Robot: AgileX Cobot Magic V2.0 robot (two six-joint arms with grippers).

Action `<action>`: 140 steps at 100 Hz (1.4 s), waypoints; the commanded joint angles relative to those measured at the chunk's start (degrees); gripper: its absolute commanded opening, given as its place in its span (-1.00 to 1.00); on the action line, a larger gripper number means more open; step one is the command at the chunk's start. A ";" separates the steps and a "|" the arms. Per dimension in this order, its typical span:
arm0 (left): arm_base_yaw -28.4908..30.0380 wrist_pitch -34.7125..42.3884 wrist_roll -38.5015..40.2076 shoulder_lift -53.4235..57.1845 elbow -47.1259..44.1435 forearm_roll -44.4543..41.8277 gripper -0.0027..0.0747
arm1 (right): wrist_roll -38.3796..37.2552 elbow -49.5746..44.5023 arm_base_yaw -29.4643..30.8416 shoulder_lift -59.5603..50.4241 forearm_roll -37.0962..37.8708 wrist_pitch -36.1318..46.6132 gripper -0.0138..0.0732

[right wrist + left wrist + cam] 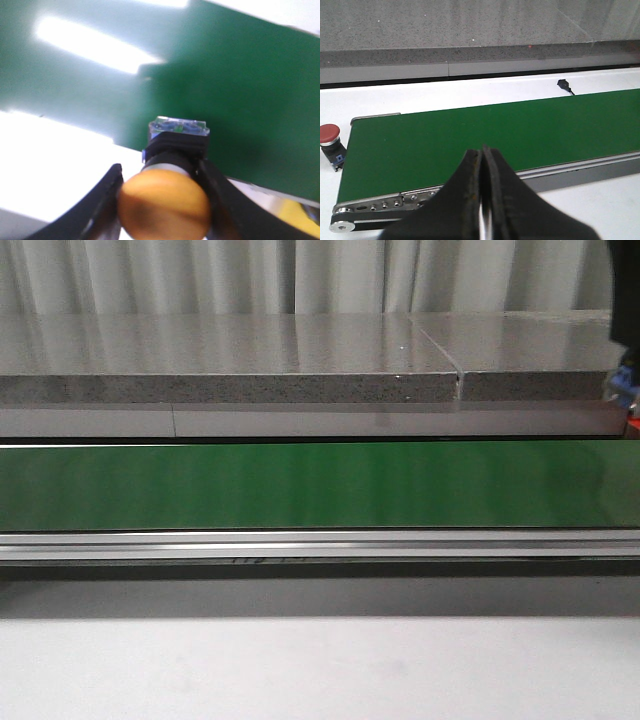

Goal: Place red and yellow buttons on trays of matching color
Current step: 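Grasp the yellow button with the right gripper and lift it, then lower the yellow button into the yellow tray and open the right gripper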

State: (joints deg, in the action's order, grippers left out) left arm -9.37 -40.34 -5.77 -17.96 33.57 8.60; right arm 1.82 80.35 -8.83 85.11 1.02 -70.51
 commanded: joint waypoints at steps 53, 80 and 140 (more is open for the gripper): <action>-0.39 4.36 0.46 -0.52 1.52 1.03 -0.99 | -10.19 1.11 39.47 -6.37 2.21 8.65 -0.65; -0.39 4.36 0.46 -0.52 1.52 1.03 -0.99 | -13.86 -0.56 45.32 -2.93 2.08 12.38 -0.65; -0.39 4.36 0.46 -0.52 1.52 1.03 -0.99 | -14.69 -1.69 45.98 13.54 1.22 16.43 -0.65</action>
State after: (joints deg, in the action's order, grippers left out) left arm -9.37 -40.34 -5.77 -17.96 33.57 8.60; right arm -12.73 77.27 36.62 99.10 2.68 -55.79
